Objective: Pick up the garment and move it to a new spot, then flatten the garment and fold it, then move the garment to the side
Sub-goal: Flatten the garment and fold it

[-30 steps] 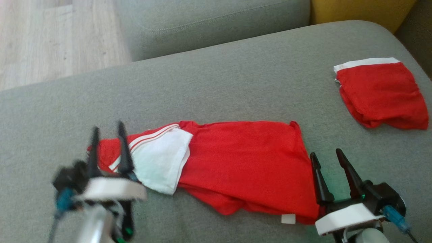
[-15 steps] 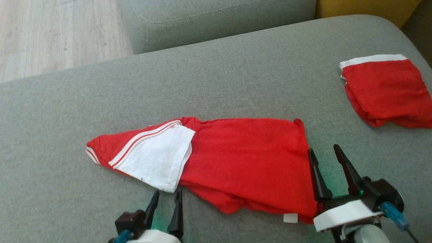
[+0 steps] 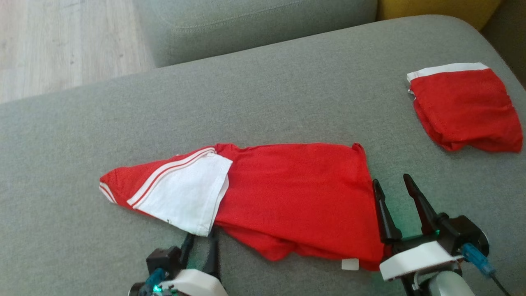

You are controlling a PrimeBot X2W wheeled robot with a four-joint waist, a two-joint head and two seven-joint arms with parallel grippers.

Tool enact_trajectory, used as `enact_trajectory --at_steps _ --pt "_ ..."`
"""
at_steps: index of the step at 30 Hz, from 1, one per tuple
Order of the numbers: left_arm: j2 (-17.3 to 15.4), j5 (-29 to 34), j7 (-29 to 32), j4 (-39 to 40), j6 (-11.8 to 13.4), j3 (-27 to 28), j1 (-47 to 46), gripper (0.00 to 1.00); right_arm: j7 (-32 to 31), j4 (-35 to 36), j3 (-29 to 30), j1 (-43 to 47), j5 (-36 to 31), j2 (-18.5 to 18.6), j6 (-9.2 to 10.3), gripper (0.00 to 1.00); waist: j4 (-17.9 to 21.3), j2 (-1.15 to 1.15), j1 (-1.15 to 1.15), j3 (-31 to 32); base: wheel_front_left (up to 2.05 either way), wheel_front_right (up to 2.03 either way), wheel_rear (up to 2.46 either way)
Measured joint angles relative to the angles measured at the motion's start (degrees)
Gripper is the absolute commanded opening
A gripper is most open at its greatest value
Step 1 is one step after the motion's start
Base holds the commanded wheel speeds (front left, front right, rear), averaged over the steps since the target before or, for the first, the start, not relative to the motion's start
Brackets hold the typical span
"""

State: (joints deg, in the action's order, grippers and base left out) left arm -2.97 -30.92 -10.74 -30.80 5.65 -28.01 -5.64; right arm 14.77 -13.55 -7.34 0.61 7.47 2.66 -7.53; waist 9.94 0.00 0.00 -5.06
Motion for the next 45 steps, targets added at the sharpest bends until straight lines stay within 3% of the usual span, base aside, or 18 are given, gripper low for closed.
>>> enact_trajectory --at_steps 1,2,13,22,28,34,40,45 --pt "0.0 -0.2 0.0 -0.4 0.2 -0.1 0.0 0.16 0.0 -0.1 0.0 0.0 0.0 0.0 0.00 1.00 0.0 0.00 0.00 0.2 0.00 0.00 0.00" --pt "0.0 -0.4 -0.3 -0.7 0.4 -0.2 0.0 0.00 0.0 -0.2 0.0 0.0 0.0 0.0 0.00 1.00 0.1 0.00 0.00 0.3 0.00 0.00 0.00" --pt "-1.2 0.2 -0.7 1.9 1.3 -1.9 0.6 0.00 0.0 -1.3 -0.1 1.1 -0.6 0.1 0.00 1.00 -1.0 0.00 0.00 3.5 0.00 0.00 0.00" --pt "-9.3 1.3 2.0 16.0 3.9 0.8 2.2 0.00 0.0 -4.4 3.1 1.4 -1.5 1.6 0.00 1.00 -4.6 0.00 0.00 3.0 0.00 0.00 0.00" --pt "-13.0 2.0 4.4 23.9 5.0 2.6 0.3 0.00 0.0 -14.9 5.2 -9.7 -3.6 4.3 0.00 1.00 -7.0 0.00 0.00 0.2 0.00 0.00 0.00" --pt "-14.6 2.5 5.3 28.8 6.6 4.0 -0.5 0.00 -3.5 -29.5 2.8 -21.0 -4.1 5.7 0.00 1.00 -9.2 0.00 0.01 -2.4 0.00 0.00 0.00" --pt "-15.6 2.7 6.0 31.8 7.6 4.6 -0.5 0.00 -4.6 -38.1 2.0 -25.4 -2.6 8.3 0.00 1.00 -11.2 0.00 0.00 -3.5 0.00 0.00 0.00" --pt "-16.5 2.7 6.2 33.0 8.5 5.8 -0.5 0.00 -4.3 -41.4 2.0 -26.1 -1.5 8.7 0.00 1.00 -11.7 0.00 0.00 -3.8 0.00 0.00 0.00"
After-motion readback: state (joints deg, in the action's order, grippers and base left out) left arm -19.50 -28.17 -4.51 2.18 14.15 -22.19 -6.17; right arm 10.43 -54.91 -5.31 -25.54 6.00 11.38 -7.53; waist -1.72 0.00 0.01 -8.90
